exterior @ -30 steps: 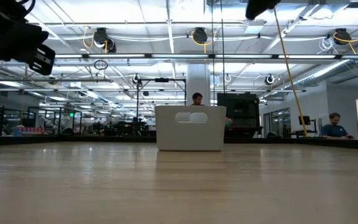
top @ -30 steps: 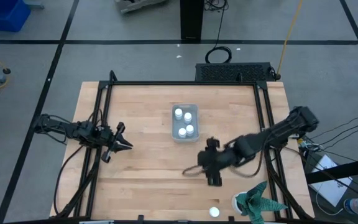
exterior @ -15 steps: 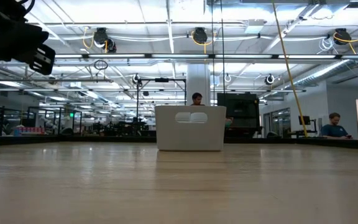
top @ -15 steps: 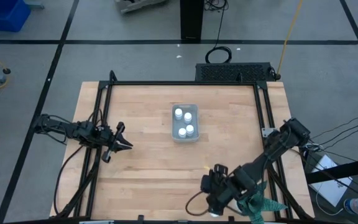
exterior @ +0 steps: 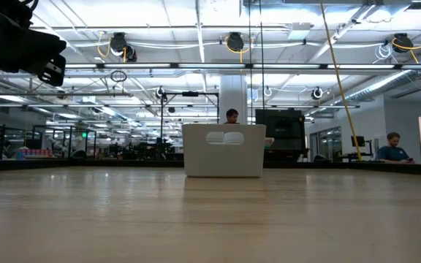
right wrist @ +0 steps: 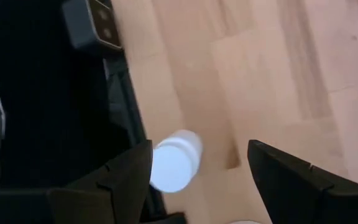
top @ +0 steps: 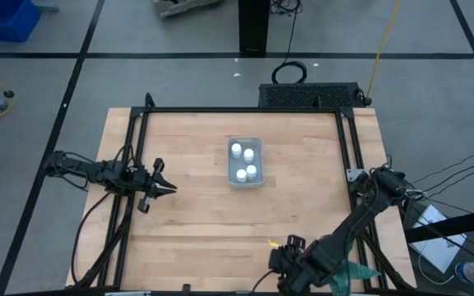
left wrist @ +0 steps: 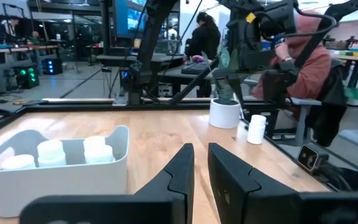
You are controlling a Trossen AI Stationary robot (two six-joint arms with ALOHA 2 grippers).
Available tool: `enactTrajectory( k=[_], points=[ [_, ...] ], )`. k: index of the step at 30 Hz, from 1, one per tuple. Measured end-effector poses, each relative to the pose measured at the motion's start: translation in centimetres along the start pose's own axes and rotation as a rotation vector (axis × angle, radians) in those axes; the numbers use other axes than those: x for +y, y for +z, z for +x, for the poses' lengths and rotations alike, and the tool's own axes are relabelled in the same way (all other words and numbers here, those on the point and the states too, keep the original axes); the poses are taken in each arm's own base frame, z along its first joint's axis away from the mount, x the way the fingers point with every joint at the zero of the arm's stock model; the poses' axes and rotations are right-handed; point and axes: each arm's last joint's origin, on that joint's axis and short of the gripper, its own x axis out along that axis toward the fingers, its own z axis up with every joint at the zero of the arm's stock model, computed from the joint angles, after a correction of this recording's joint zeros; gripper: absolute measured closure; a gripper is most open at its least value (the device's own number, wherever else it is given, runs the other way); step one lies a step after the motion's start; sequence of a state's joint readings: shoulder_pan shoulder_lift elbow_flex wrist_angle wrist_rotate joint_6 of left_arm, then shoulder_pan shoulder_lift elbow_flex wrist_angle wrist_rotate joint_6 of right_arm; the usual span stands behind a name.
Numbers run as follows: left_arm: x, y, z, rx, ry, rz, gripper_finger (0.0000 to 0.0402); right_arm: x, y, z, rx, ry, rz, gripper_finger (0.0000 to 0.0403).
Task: Pick and place pill bottles into a basket
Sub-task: Put the white pill bottle into the gray bin
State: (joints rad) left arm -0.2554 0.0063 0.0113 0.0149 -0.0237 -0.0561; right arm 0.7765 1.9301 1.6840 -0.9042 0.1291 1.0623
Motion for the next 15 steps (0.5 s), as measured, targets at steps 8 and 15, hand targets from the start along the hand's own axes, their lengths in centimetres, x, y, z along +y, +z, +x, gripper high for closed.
enactTrajectory(
  k=[8, 15],
  points=[
    [0.0, 0.0, 0.0, 0.003, 0.002, 0.024, 0.035, 1.1, -0.4, 0.0, -0.071, 0.045, 0.042, 0.0145],
    [0.0, 0.0, 0.0, 0.005, 0.004, 0.051, 0.035, 1.2, -0.7, 2.1, 0.013, 0.031, 0.011, 0.0145]
  ],
)
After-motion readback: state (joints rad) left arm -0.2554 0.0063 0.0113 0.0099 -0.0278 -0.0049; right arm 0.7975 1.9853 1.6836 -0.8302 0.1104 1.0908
